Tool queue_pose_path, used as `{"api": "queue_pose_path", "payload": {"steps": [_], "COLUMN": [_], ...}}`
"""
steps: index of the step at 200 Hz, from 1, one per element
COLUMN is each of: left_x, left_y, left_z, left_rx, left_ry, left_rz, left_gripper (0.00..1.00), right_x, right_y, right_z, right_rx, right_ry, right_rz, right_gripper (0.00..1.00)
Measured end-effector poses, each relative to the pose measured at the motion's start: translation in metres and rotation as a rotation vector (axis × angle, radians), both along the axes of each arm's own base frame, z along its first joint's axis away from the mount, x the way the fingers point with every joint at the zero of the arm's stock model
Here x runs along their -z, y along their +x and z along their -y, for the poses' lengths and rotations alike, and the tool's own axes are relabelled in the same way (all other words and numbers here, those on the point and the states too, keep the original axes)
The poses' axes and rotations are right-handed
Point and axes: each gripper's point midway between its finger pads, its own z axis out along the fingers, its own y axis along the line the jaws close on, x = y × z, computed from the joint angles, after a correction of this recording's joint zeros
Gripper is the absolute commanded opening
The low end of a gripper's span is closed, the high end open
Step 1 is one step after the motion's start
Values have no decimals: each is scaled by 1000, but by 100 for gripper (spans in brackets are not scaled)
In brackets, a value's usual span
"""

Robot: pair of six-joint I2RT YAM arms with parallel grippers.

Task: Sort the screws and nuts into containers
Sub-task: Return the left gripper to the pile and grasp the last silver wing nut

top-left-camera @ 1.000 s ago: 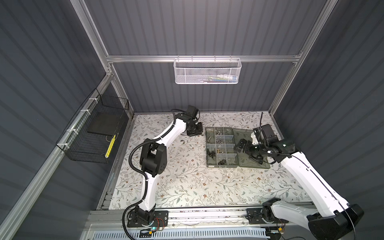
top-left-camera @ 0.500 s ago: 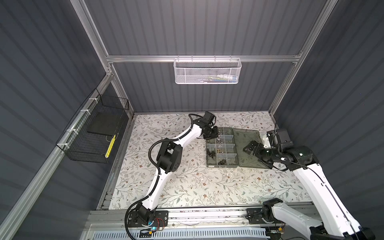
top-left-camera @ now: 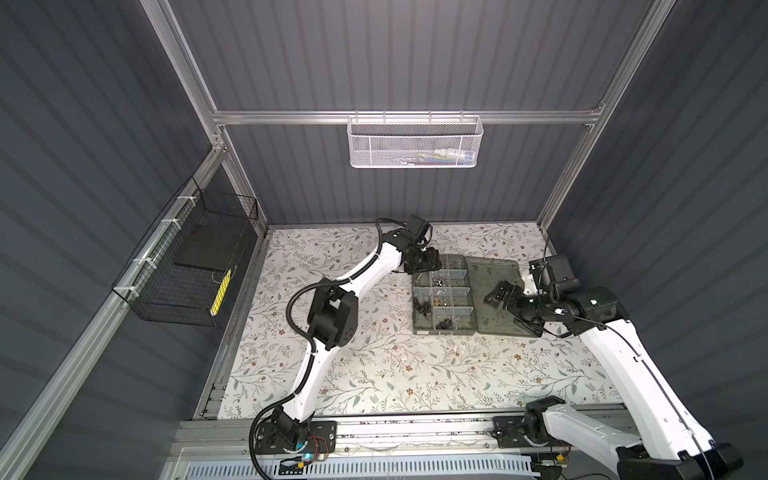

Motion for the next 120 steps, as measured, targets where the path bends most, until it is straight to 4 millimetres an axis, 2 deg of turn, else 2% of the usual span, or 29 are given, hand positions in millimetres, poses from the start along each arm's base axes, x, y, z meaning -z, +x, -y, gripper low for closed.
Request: {"api": "queue_pose_path", "payload": {"steps": [18,34,47,61,74,88,120], "left_x": [-20,-25,-16,6,31,52,75], "left_y": [11,19,26,24,14,0,-2], "left_z": [-57,-109,-150,-181,-196,-202,-199], "left_rx": [-85,-172,-246,-298,-318,-322,-316], "left_ry": [43,85,128,171,204,228,231], "left_rz": [29,33,11,-41,-105,-164,-212], "left_gripper": [68,68,67,66,63,61,56], "right_x": [5,11,17,22,25,25,23], "right_y": [7,13,16,20,24,26,29], "right_z": [-4,-10,-18,-28,-37,-43,-49], "right_rx": [-8,-26,-55,-89,-117,-136,-150], "right_ry": [4,-1,-10,-19,-24,-24,-23], "right_rz": [-10,-26,-47,-64,-66,-65,-56], "right_gripper": [99,99,99,99,99,99,99]}}
